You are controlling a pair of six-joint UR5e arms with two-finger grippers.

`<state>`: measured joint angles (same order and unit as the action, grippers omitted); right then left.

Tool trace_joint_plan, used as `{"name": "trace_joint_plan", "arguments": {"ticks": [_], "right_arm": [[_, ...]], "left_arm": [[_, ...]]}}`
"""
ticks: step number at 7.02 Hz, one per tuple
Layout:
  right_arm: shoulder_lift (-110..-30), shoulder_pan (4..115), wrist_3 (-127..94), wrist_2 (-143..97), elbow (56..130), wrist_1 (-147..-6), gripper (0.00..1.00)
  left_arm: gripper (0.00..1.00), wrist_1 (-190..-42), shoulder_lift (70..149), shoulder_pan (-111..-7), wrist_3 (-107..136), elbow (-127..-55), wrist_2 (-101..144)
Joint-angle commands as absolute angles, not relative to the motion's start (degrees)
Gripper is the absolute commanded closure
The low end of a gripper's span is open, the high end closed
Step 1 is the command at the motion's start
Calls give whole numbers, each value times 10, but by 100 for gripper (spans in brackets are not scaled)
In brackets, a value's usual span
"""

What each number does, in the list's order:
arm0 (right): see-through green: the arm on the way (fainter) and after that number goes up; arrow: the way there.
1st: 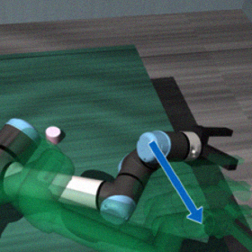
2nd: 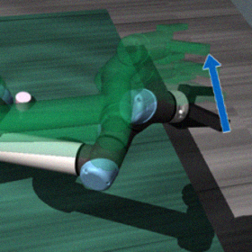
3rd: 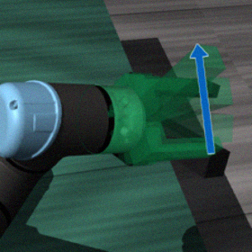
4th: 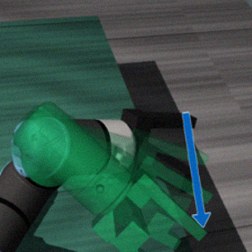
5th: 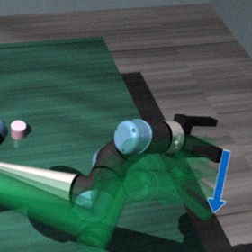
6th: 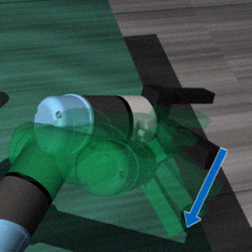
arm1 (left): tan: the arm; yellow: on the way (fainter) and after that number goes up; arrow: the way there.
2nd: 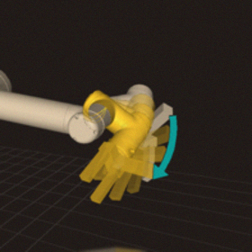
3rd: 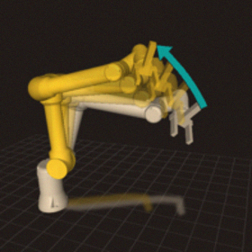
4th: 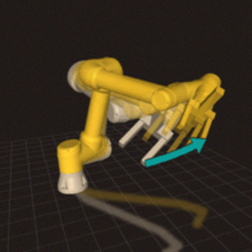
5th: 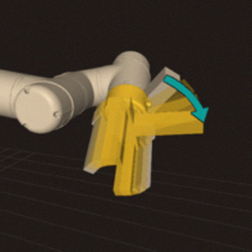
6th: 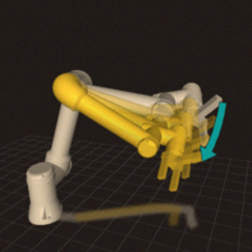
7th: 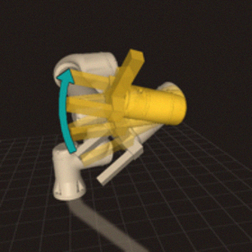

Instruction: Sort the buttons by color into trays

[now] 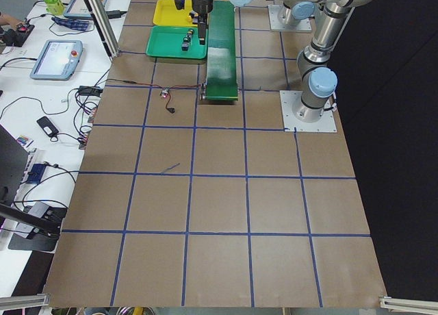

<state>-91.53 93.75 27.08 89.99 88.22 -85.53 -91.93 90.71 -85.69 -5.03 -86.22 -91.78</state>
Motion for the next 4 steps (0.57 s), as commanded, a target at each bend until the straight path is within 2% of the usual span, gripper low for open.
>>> {"name": "trace_joint_plan", "arguments": {"ticks": [1, 2, 4], "right_arm": [[-918, 906, 229, 908, 883, -851, 0], [-923, 903, 195, 907, 883, -850, 0], [-925, 902, 123, 898, 886, -856, 7]], "left_arm": [[0, -919, 907, -857, -51, -862, -918], [0, -919, 907, -857, -51, -862, -918], [0, -919, 907, -857, -51, -862, -918]]}}
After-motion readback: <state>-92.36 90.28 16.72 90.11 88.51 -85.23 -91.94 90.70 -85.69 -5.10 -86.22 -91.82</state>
